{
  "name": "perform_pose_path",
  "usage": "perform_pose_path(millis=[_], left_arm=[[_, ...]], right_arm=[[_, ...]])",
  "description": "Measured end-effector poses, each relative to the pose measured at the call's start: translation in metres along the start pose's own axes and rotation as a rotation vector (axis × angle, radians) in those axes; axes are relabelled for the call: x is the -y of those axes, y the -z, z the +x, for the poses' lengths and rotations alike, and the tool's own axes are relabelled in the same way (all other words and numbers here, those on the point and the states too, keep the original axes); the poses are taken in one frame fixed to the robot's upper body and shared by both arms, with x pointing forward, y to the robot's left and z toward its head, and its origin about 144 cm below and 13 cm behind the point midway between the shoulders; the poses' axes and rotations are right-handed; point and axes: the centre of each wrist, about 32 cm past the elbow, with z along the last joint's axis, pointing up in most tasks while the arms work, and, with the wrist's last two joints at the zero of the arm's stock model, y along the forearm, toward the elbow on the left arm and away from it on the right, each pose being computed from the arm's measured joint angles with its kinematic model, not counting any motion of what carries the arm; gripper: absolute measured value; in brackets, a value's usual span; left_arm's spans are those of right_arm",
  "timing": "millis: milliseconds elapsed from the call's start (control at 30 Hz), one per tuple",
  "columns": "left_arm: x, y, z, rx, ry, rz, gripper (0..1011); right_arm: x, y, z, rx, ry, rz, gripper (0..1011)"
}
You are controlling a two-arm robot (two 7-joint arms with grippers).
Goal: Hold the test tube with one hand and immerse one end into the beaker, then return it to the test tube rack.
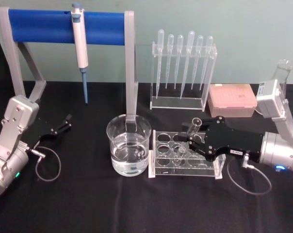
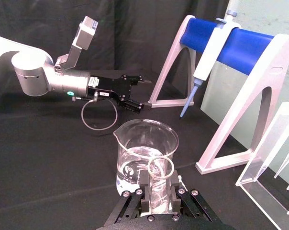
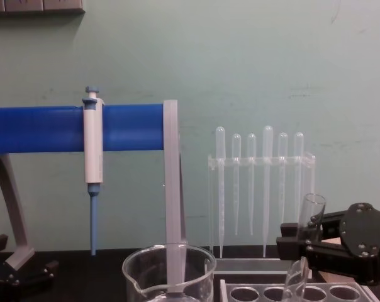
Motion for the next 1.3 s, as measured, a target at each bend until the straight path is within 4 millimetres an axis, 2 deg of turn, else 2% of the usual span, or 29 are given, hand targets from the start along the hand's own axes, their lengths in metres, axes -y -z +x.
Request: perform_pose_path(millis=[233,633,1033,1300], left_arm=[[0.000,0.000,0.000,0.000,0.000,0.000,1000],[0.000,0.000,0.000,0.000,0.000,0.000,1000],[0.000,0.000,0.000,0.000,0.000,0.000,1000],[0.000,0.000,0.000,0.000,0.000,0.000,1000]], right_arm=[[0.000,-0.001,0.000,0.000,0.000,0.002,243],[0.001,-0.002,0.000,0.002,0.002,0.006,633],[0.017,-0.029,-0.013,0.075,0.134,0.143,973],[0.029,-0.020,-0.033,0.004,0.360,0.225,1002]])
